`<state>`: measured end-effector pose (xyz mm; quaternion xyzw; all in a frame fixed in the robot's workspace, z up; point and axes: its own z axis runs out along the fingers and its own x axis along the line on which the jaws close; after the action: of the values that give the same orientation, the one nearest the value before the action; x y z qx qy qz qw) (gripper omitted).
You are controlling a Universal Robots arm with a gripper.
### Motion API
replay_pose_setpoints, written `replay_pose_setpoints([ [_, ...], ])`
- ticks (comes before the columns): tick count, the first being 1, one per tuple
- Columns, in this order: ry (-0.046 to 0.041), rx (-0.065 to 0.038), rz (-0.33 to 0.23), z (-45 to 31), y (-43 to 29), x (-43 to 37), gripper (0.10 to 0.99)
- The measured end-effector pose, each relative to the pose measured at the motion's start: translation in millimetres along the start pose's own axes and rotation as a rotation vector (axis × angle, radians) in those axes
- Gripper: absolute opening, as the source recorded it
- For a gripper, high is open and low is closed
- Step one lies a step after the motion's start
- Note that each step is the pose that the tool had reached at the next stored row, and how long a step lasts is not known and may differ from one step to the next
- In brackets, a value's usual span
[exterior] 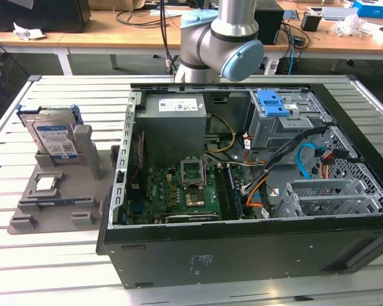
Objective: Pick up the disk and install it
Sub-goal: 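Pick up the disk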
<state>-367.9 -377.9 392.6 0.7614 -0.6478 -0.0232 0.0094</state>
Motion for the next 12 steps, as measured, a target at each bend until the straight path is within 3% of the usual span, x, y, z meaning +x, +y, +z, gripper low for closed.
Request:
replay_pose_setpoints([
  [7,-0.0055,0.003,0.125,0.0,0.0,0.0,0.106],
  [12,-0.006,0.003,0.136,0.0,0.0,0.0,0.106],
])
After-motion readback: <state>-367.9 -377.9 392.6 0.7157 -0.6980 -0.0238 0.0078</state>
